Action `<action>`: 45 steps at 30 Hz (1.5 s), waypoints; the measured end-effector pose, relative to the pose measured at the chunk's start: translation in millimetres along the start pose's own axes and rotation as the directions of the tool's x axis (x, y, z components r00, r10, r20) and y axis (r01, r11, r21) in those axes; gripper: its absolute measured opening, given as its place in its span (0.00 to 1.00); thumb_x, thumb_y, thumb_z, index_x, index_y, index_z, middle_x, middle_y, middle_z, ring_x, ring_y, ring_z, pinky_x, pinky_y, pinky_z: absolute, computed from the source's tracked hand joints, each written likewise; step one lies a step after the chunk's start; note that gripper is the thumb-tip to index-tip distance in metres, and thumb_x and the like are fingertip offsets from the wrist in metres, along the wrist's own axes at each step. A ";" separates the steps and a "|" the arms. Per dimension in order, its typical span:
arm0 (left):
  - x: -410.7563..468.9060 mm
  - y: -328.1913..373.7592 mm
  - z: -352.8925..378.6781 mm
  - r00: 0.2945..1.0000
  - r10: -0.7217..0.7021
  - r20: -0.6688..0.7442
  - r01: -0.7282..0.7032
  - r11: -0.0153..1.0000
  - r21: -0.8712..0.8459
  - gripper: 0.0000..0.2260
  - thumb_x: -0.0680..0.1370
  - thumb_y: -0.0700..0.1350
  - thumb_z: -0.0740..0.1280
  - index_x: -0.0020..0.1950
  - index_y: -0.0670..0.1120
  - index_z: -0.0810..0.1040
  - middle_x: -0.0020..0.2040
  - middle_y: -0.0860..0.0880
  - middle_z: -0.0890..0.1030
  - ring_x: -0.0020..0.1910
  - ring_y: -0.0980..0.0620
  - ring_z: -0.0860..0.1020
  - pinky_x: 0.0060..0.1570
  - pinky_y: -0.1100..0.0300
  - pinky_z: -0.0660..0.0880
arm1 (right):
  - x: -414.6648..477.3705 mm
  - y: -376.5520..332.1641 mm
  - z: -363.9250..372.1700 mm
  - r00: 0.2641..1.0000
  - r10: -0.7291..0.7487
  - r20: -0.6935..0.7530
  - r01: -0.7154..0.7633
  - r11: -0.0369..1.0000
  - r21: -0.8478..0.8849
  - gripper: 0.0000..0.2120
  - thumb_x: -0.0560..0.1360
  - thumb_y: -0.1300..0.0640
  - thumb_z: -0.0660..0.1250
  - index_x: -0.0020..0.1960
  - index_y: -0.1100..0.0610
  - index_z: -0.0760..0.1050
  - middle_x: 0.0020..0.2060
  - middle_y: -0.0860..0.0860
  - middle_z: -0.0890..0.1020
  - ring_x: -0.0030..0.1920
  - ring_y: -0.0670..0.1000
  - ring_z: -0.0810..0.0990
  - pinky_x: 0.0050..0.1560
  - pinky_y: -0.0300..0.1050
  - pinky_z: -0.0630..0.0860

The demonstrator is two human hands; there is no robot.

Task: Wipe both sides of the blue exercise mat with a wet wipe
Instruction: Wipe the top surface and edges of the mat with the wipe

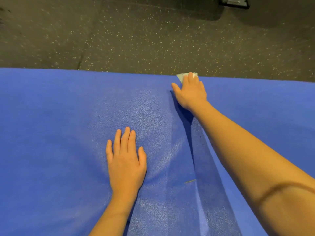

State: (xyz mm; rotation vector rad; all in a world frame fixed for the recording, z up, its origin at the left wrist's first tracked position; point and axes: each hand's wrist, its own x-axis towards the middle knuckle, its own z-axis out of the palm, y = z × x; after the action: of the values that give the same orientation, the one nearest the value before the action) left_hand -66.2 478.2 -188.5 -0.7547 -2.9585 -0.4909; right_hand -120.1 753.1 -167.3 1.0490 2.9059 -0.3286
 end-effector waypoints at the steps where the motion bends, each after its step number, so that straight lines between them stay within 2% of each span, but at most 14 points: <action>1: -0.4 -0.1 0.0 1.000 0.000 0.000 0.000 1.000 0.000 0.24 0.78 0.50 0.53 0.70 0.41 0.72 0.72 0.45 0.71 0.73 0.43 0.65 0.72 0.42 0.58 | 1.3 -17.1 0.6 0.999 -0.052 0.003 0.051 0.995 0.084 0.27 0.79 0.42 0.55 0.69 0.60 0.65 0.68 0.59 0.65 0.67 0.60 0.66 0.65 0.52 0.64; 5: -0.1 0.3 -0.9 1.000 0.004 -0.001 -0.004 1.000 0.004 0.24 0.78 0.49 0.53 0.69 0.41 0.73 0.71 0.44 0.72 0.73 0.43 0.65 0.72 0.43 0.58 | -19.0 -38.7 10.0 0.810 -0.580 0.089 0.579 0.814 0.044 0.26 0.80 0.45 0.55 0.73 0.57 0.61 0.75 0.55 0.59 0.74 0.55 0.57 0.71 0.52 0.56; 10: 0.4 0.5 -0.1 1.000 -0.001 -0.003 0.001 1.000 0.005 0.24 0.78 0.49 0.53 0.69 0.41 0.73 0.71 0.45 0.72 0.73 0.44 0.65 0.73 0.44 0.56 | -0.9 -22.8 8.1 0.981 -0.192 0.037 0.192 0.981 0.010 0.27 0.80 0.43 0.50 0.73 0.58 0.60 0.75 0.55 0.57 0.74 0.55 0.56 0.71 0.53 0.55; 13: -0.2 -0.4 0.0 1.000 0.003 -0.003 -0.003 1.000 0.011 0.24 0.78 0.49 0.53 0.69 0.40 0.74 0.71 0.44 0.72 0.73 0.43 0.66 0.72 0.44 0.57 | -29.9 -42.4 9.2 0.867 -0.492 0.080 0.480 0.867 0.130 0.31 0.76 0.39 0.51 0.70 0.59 0.65 0.72 0.57 0.63 0.69 0.60 0.64 0.65 0.53 0.61; 15: 0.7 0.2 -0.8 1.000 0.005 -0.004 -0.005 1.000 0.012 0.24 0.78 0.49 0.53 0.69 0.40 0.74 0.71 0.44 0.72 0.73 0.43 0.66 0.72 0.44 0.57 | -44.5 -30.4 7.0 0.745 -0.658 0.108 0.660 0.751 0.029 0.29 0.79 0.43 0.56 0.74 0.58 0.60 0.76 0.55 0.57 0.75 0.55 0.56 0.70 0.51 0.54; 20: 1.1 -0.1 -0.6 1.000 -0.001 -0.010 0.001 1.000 0.008 0.24 0.78 0.49 0.53 0.69 0.41 0.73 0.71 0.45 0.72 0.73 0.44 0.66 0.73 0.44 0.56 | -17.5 -13.0 7.9 0.974 -0.228 -0.002 0.228 0.973 -0.025 0.25 0.81 0.47 0.52 0.73 0.58 0.59 0.75 0.54 0.57 0.75 0.54 0.54 0.70 0.53 0.53; 22: 0.8 -0.8 0.0 1.000 0.001 -0.014 -0.001 1.000 0.009 0.23 0.78 0.49 0.53 0.69 0.41 0.74 0.71 0.45 0.72 0.73 0.43 0.66 0.72 0.44 0.57 | -35.7 -28.5 12.0 0.946 -0.325 -0.002 0.324 0.942 0.088 0.26 0.79 0.44 0.51 0.70 0.57 0.63 0.73 0.55 0.61 0.73 0.57 0.58 0.67 0.52 0.57; 26: 1.5 0.5 0.1 1.000 -0.003 -0.017 0.003 1.000 0.008 0.23 0.77 0.48 0.54 0.68 0.41 0.74 0.70 0.44 0.73 0.72 0.43 0.67 0.71 0.43 0.58 | -80.7 -19.7 7.7 0.723 -0.680 0.126 0.680 0.732 0.048 0.30 0.77 0.43 0.48 0.74 0.57 0.61 0.76 0.53 0.58 0.76 0.53 0.54 0.71 0.49 0.54; 31: 1.8 -0.1 1.0 1.000 -0.005 -0.010 0.005 1.000 0.001 0.23 0.78 0.49 0.54 0.68 0.41 0.74 0.71 0.45 0.72 0.72 0.43 0.67 0.72 0.44 0.58 | -54.2 -6.5 8.7 0.943 -0.327 0.052 0.328 0.945 -0.009 0.28 0.78 0.44 0.46 0.74 0.56 0.60 0.76 0.53 0.57 0.76 0.53 0.52 0.71 0.56 0.56; 33: 2.1 -0.8 1.3 1.000 -0.004 -0.008 0.004 1.000 0.000 0.23 0.77 0.48 0.54 0.68 0.41 0.74 0.70 0.44 0.73 0.72 0.43 0.67 0.72 0.44 0.58 | -73.0 -21.4 13.7 0.899 -0.436 0.045 0.431 0.898 0.092 0.30 0.75 0.42 0.46 0.71 0.58 0.64 0.74 0.54 0.61 0.75 0.54 0.54 0.69 0.55 0.60; 36: 2.9 -0.8 0.7 1.000 0.004 0.002 -0.004 1.000 -0.003 0.23 0.77 0.48 0.54 0.68 0.41 0.75 0.70 0.44 0.73 0.72 0.43 0.67 0.71 0.44 0.57 | -111.8 -18.3 13.5 0.716 -0.685 0.137 0.673 0.728 0.126 0.31 0.76 0.41 0.48 0.73 0.55 0.63 0.75 0.51 0.60 0.76 0.52 0.55 0.71 0.49 0.53; 38: 3.1 -0.9 0.4 1.000 -0.001 0.010 0.001 1.000 -0.007 0.23 0.77 0.49 0.54 0.68 0.41 0.74 0.70 0.44 0.73 0.72 0.43 0.67 0.71 0.45 0.56 | -106.6 -4.4 7.8 0.758 -0.641 0.120 0.639 0.767 0.061 0.29 0.77 0.43 0.47 0.74 0.53 0.61 0.76 0.50 0.58 0.76 0.51 0.55 0.72 0.51 0.51; 41: 3.3 0.3 -0.3 0.999 -0.007 0.037 0.007 1.000 -0.009 0.24 0.78 0.49 0.53 0.68 0.41 0.74 0.70 0.44 0.73 0.72 0.43 0.66 0.71 0.44 0.57 | -91.0 3.2 8.7 0.942 -0.327 0.083 0.329 0.944 -0.010 0.27 0.78 0.43 0.46 0.73 0.53 0.61 0.76 0.50 0.57 0.76 0.52 0.53 0.70 0.57 0.57; 45: 4.0 1.6 -4.5 0.994 -0.017 0.108 0.016 1.000 0.008 0.24 0.77 0.49 0.53 0.68 0.41 0.74 0.71 0.44 0.72 0.72 0.43 0.66 0.71 0.43 0.59 | -128.3 -16.6 12.4 0.830 -0.531 0.172 0.523 0.847 0.091 0.33 0.73 0.40 0.42 0.72 0.54 0.62 0.75 0.50 0.58 0.76 0.52 0.53 0.70 0.54 0.57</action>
State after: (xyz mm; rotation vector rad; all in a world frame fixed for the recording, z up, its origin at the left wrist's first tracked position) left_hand -69.1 479.9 -183.3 -0.7807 -3.0663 -0.4549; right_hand -32.2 657.6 -163.0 0.1661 2.9586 -0.4726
